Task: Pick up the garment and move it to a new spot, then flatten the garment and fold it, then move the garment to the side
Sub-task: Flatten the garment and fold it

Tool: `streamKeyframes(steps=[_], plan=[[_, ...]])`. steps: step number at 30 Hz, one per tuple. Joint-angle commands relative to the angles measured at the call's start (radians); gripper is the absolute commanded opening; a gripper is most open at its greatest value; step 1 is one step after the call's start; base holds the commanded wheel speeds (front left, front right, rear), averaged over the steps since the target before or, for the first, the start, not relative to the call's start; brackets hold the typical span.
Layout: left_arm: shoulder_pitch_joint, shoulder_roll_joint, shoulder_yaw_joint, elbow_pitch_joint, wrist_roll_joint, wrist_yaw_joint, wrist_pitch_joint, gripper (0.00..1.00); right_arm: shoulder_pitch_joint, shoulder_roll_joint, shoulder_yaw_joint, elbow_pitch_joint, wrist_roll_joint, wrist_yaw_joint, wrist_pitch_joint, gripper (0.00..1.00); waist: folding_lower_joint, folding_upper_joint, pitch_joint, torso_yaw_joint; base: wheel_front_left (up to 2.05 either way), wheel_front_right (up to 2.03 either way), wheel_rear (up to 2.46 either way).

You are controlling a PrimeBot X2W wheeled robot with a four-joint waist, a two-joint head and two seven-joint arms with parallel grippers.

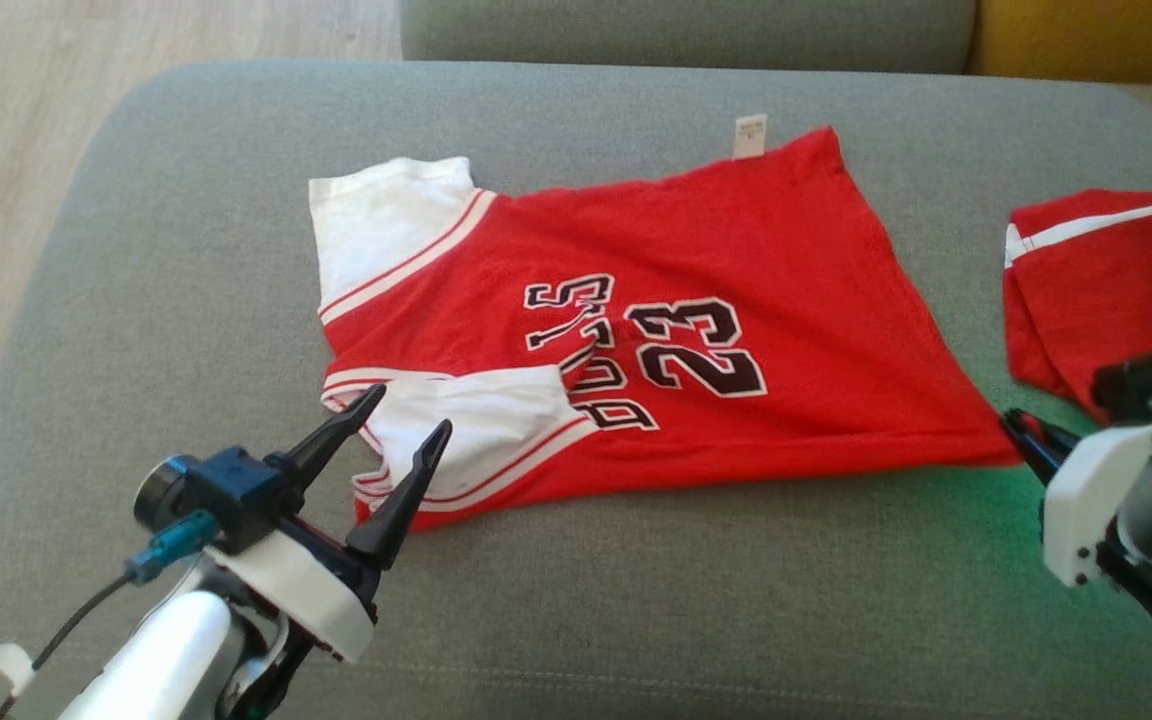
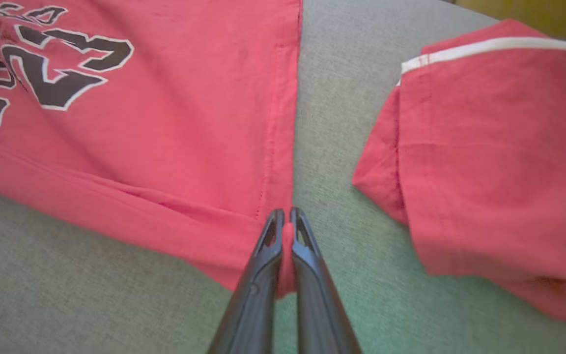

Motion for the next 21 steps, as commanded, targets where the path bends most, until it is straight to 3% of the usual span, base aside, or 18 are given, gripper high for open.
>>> streamKeyframes(steps=[1, 9, 11, 17, 21], plan=[[-0.029, 0.016, 0.062, -0.037, 0.009, 0.001, -0.005, 1.00, 0.033, -0.046, -0.025, -0.027, -0.015, -0.001, 0.021, 0.00, 0.0001, -0.0001, -0.010, 0.005, 0.00, 0.00, 0.00], [0.007, -0.003, 0.093, -0.045, 0.017, 0.001, -0.005, 1.00, 0.132, -0.037, -0.098, -0.080, -0.015, -0.001, 0.107, 0.00, 0.0001, -0.0001, -0.033, 0.001, 0.00, 0.00, 0.00], [0.019, -0.009, 0.103, -0.045, 0.017, 0.001, -0.005, 1.00, 0.148, -0.026, -0.123, -0.100, -0.020, -0.001, 0.104, 1.00, 0.0001, -0.0001, -0.036, -0.002, 0.00, 0.00, 0.00], [0.041, -0.035, 0.132, -0.056, 0.012, 0.001, -0.005, 1.00, 0.167, 0.024, -0.219, -0.182, -0.053, -0.001, 0.044, 1.00, 0.0001, -0.0001, -0.034, -0.005, 0.00, 0.00, 0.00], [0.054, -0.065, 0.169, -0.054, 0.003, 0.001, -0.005, 1.00, 0.177, 0.105, -0.296, -0.274, -0.086, -0.001, -0.047, 1.00, 0.0001, -0.0001, -0.032, -0.004, 0.00, 0.00, 0.00]])
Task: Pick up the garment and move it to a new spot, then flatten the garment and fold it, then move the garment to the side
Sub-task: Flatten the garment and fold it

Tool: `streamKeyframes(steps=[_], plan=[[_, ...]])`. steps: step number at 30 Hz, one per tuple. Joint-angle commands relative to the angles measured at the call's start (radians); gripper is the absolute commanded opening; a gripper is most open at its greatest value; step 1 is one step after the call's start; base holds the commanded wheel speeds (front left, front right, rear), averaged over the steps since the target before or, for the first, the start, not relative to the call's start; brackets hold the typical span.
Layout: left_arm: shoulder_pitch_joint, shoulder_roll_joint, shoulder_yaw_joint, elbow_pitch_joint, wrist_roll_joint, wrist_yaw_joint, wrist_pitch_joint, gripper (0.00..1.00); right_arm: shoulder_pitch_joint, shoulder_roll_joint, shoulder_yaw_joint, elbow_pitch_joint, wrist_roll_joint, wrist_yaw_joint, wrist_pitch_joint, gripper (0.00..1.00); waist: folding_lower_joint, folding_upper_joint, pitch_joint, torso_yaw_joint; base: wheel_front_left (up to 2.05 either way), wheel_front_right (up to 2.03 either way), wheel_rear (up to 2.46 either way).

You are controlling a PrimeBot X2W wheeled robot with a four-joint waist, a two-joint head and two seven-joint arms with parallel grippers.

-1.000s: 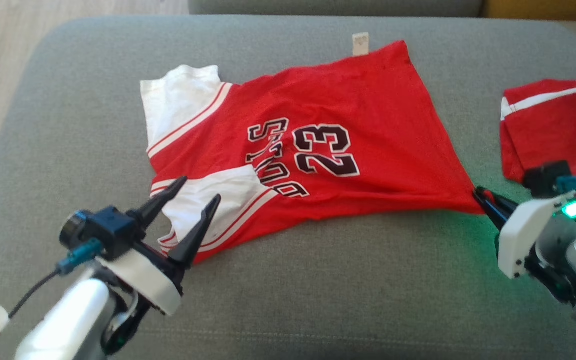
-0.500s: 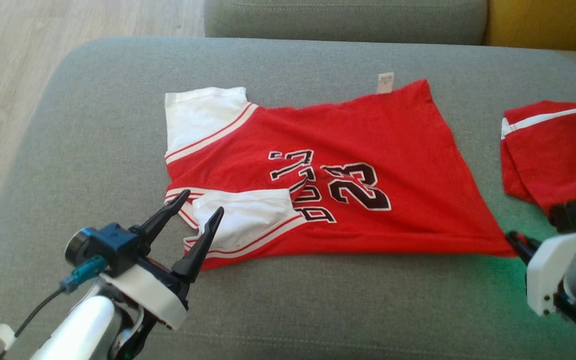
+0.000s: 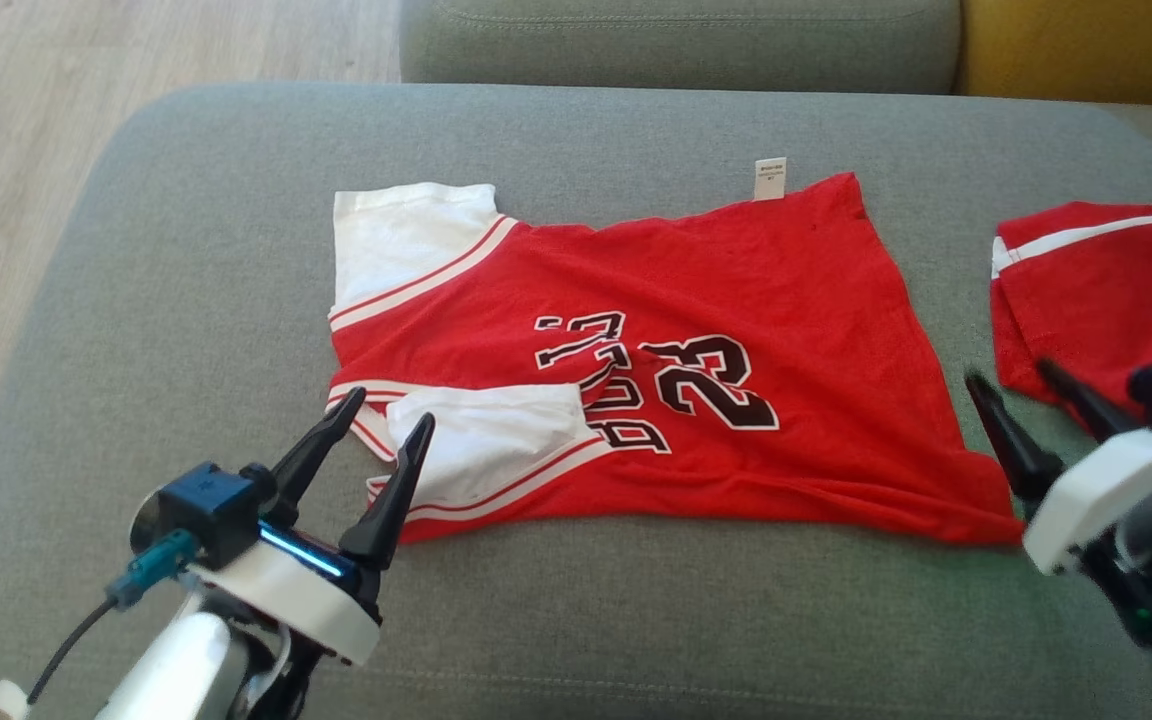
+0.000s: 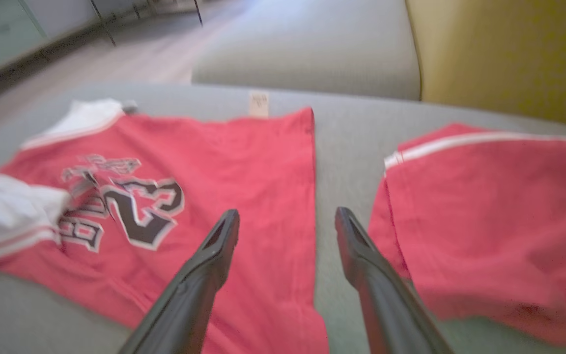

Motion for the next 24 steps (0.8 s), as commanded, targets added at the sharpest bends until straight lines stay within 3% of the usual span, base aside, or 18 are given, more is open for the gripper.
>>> streamKeyframes(steps=[1, 11, 19, 24], plan=[[-0.025, 0.004, 0.056, -0.025, -0.011, 0.001, -0.005, 1.00, 0.003, 0.008, -0.020, -0.056, -0.018, -0.001, -0.041, 1.00, 0.0001, -0.0001, 0.001, 0.002, 0.00, 0.00, 0.00], [-0.011, -0.100, 0.124, 0.111, -0.028, 0.001, -0.005, 1.00, 0.091, 0.280, -0.151, -0.176, -0.173, -0.001, -0.260, 1.00, 0.0001, -0.0001, 0.018, -0.009, 0.00, 0.00, 0.00], [-0.087, -0.131, 0.156, 0.279, -0.024, 0.001, -0.005, 1.00, 0.072, 0.335, -0.147, -0.192, -0.254, -0.001, -0.275, 1.00, 0.0001, -0.0001, 0.058, -0.056, 0.00, 0.00, 0.00], [-0.150, -0.148, 0.163, 0.408, -0.098, 0.001, -0.004, 1.00, 0.065, 0.350, -0.159, -0.200, -0.258, -0.001, -0.288, 1.00, 0.0001, -0.0001, 0.083, -0.082, 0.00, 0.00, 0.00]])
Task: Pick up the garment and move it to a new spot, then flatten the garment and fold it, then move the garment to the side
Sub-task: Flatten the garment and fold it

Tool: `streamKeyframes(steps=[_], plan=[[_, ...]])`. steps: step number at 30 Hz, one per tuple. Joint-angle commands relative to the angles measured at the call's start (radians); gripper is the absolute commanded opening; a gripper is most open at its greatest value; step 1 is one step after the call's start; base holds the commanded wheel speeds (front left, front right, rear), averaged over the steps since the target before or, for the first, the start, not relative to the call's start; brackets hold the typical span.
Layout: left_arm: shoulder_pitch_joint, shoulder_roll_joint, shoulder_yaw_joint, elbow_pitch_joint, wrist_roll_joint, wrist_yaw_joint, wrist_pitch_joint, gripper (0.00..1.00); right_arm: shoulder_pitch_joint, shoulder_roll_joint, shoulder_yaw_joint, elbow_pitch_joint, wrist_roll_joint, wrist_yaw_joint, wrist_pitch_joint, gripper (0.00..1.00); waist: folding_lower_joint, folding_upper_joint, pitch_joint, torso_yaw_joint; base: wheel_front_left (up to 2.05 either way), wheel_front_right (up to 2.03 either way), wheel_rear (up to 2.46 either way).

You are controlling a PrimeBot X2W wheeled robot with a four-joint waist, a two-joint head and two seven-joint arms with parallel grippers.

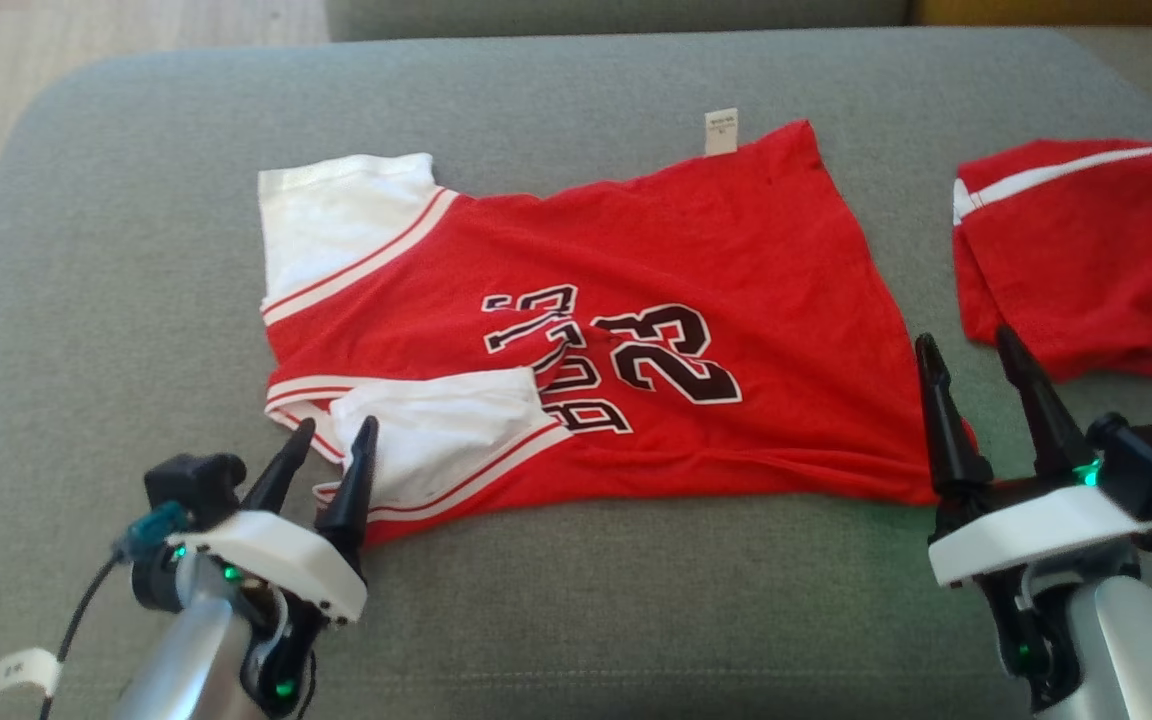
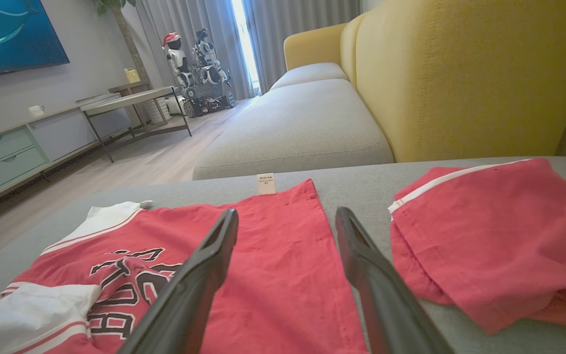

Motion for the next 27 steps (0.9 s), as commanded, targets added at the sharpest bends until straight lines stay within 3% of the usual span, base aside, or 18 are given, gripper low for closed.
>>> streamKeyframes(steps=[1, 11, 27], plan=[[-0.070, 0.016, 0.038, 0.025, -0.024, 0.001, -0.005, 1.00, -0.044, -0.003, 0.016, -0.039, -0.007, -0.001, -0.010, 1.00, 0.0000, 0.0000, 0.019, -0.019, 0.00, 0.00, 0.00], [-0.144, 0.013, 0.040, 0.150, -0.047, 0.001, -0.006, 1.00, -0.042, 0.013, 0.007, -0.026, -0.022, -0.001, -0.023, 1.00, 0.0000, 0.0000, 0.041, -0.040, 0.00, 0.00, 0.00], [-0.180, 0.010, -0.028, 0.216, -0.066, 0.001, -0.006, 1.00, -0.052, 0.022, 0.001, 0.002, -0.036, -0.001, -0.024, 1.00, 0.0000, 0.0000, 0.049, -0.038, 0.00, 0.00, 0.00]])
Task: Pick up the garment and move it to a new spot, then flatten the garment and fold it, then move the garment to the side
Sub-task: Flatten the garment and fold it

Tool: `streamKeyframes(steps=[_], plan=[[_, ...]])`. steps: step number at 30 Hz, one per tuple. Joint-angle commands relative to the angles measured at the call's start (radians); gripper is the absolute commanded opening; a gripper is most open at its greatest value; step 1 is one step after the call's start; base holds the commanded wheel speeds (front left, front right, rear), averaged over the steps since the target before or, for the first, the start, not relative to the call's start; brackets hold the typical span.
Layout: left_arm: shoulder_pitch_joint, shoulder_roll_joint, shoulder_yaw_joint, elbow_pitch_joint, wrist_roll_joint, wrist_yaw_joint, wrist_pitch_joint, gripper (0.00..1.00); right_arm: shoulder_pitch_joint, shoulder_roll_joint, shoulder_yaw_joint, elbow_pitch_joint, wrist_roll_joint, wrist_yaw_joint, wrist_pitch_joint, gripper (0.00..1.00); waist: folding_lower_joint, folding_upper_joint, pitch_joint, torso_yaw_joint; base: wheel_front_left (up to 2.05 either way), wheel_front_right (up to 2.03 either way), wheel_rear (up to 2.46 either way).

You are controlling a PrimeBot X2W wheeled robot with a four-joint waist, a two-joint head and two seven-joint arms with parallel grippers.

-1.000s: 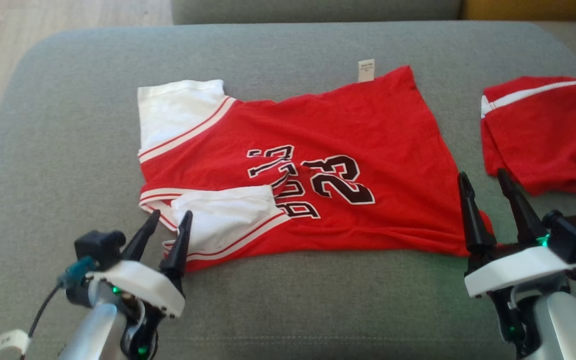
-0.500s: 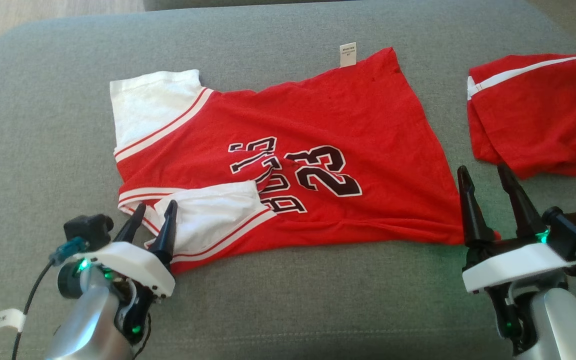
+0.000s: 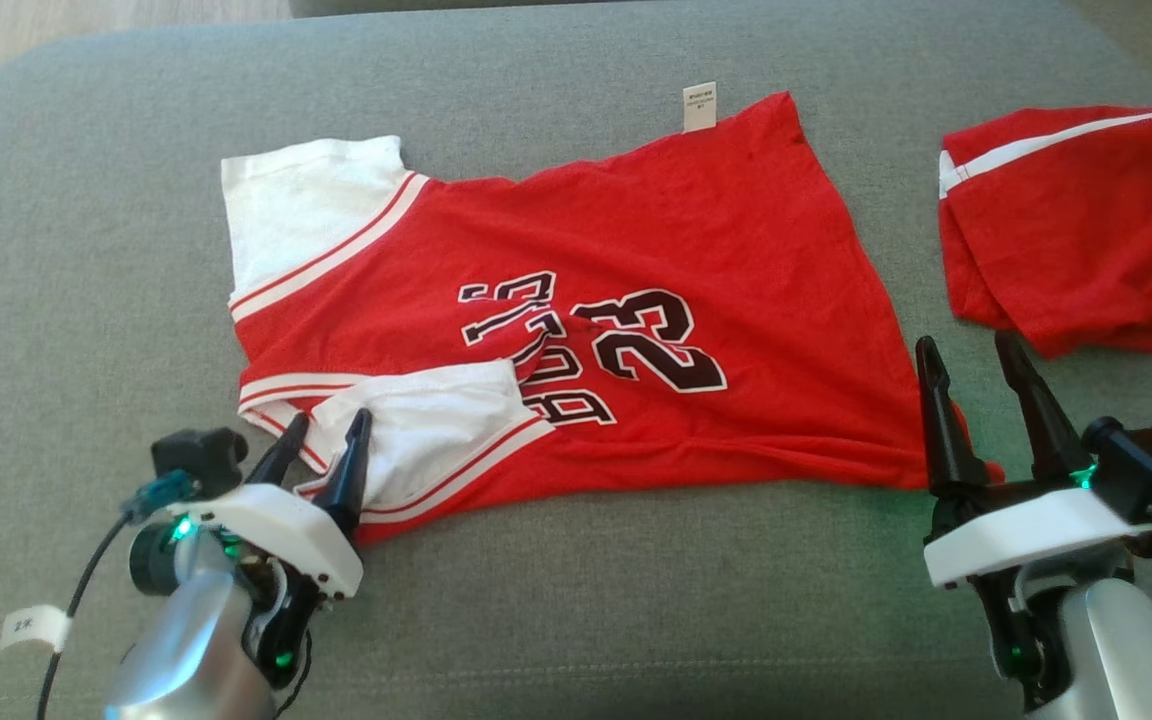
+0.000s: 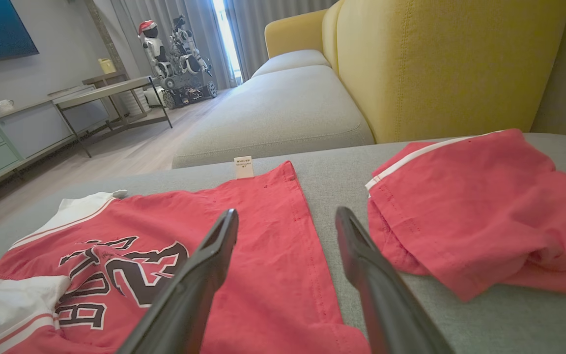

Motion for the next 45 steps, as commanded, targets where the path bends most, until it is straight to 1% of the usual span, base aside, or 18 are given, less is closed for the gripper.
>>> streamKeyframes(steps=[1, 4, 5, 6, 7, 8, 9, 11, 19, 22, 28, 33, 37, 40, 45], plan=[[-0.049, 0.022, 0.023, -0.010, -0.010, 0.001, -0.006, 1.00, -0.041, -0.002, 0.020, -0.026, -0.010, -0.001, -0.007, 1.00, 0.0000, -0.0001, 0.002, -0.001, 0.00, 0.00, 0.00], [-0.058, 0.023, 0.015, 0.001, -0.016, 0.001, -0.006, 1.00, -0.042, 0.000, 0.019, -0.022, -0.011, -0.001, -0.008, 1.00, 0.0000, -0.0001, 0.004, -0.003, 0.00, 0.00, 0.00], [-0.060, 0.023, 0.011, 0.004, -0.018, 0.001, -0.006, 0.80, -0.042, 0.001, 0.019, -0.020, -0.011, -0.001, -0.008, 1.00, 0.0000, -0.0001, 0.003, -0.004, 0.00, 0.00, 0.00], [-0.062, 0.023, 0.007, 0.007, -0.021, 0.001, -0.006, 0.47, -0.042, 0.001, 0.019, -0.018, -0.011, -0.001, -0.008, 1.00, 0.0000, -0.0001, 0.003, -0.004, 0.00, 0.00, 0.00], [-0.065, 0.024, 0.004, 0.008, -0.022, 0.001, -0.006, 0.33, -0.042, 0.002, 0.018, -0.017, -0.012, -0.001, -0.009, 1.00, 0.0000, -0.0001, 0.003, -0.004, 0.00, 0.00, 0.00], [-0.066, 0.025, 0.002, 0.007, -0.023, 0.001, -0.006, 0.15, -0.043, 0.002, 0.017, -0.015, -0.012, -0.001, -0.009, 1.00, 0.0000, -0.0001, 0.002, -0.004, 0.00, 0.00, 0.00], [-0.067, 0.025, 0.002, 0.005, -0.022, 0.001, -0.006, 0.07, -0.043, 0.003, 0.016, -0.013, -0.012, -0.001, -0.009, 1.00, 0.0000, -0.0001, 0.001, -0.003, 0.00, 0.00, 0.00], [-0.066, 0.027, 0.006, -0.002, -0.020, 0.001, -0.006, 0.00, -0.042, 0.004, 0.013, -0.010, -0.013, -0.001, -0.009, 1.00, 0.0000, -0.0001, -0.002, -0.002, 0.00, 0.00, 0.00], [-0.049, 0.033, 0.030, -0.057, 0.011, 0.001, -0.006, 0.00, -0.035, 0.005, 0.007, 0.001, -0.011, -0.001, -0.009, 1.00, 0.0000, -0.0001, -0.022, 0.013, 0.00, 0.00, 0.00], [-0.033, 0.038, 0.045, -0.108, 0.039, 0.001, -0.006, 0.00, -0.031, 0.005, 0.003, 0.006, -0.010, -0.001, -0.009, 1.00, 0.0000, -0.0001, -0.034, 0.023, 0.00, 0.00, 0.00], [0.023, 0.044, 0.106, -0.269, 0.098, 0.001, -0.006, 0.00, -0.011, -0.005, -0.007, 0.014, -0.003, -0.001, -0.005, 1.00, 0.0000, -0.0001, -0.062, 0.047, 0.00, 0.00, 0.00], [0.103, 0.056, 0.126, -0.432, 0.134, 0.001, -0.006, 0.00, 0.016, -0.013, -0.019, 0.025, 0.002, -0.001, 0.013, 1.00, 0.0000, -0.0001, -0.081, 0.068, 0.00, 0.00, 0.00], [0.167, 0.065, 0.137, -0.542, 0.165, 0.001, -0.006, 0.00, 0.046, -0.007, -0.060, 0.048, -0.013, -0.001, 0.046, 1.00, 0.0000, -0.0001, -0.090, 0.080, 0.00, 0.00, 0.00], [0.208, 0.060, 0.147, -0.608, 0.183, 0.001, -0.006, 0.00, 0.069, 0.011, -0.111, 0.074, -0.034, -0.001, 0.077, 1.00, 0.0000, -0.0001, -0.094, 0.085, 0.00, 0.00, 0.00], [0.260, 0.045, 0.145, -0.671, 0.200, 0.001, -0.006, 0.00, 0.097, 0.044, -0.171, 0.126, -0.044, -0.001, 0.116, 1.00, 0.0000, -0.0001, -0.104, 0.087, 0.00, 0.00, 0.00]])
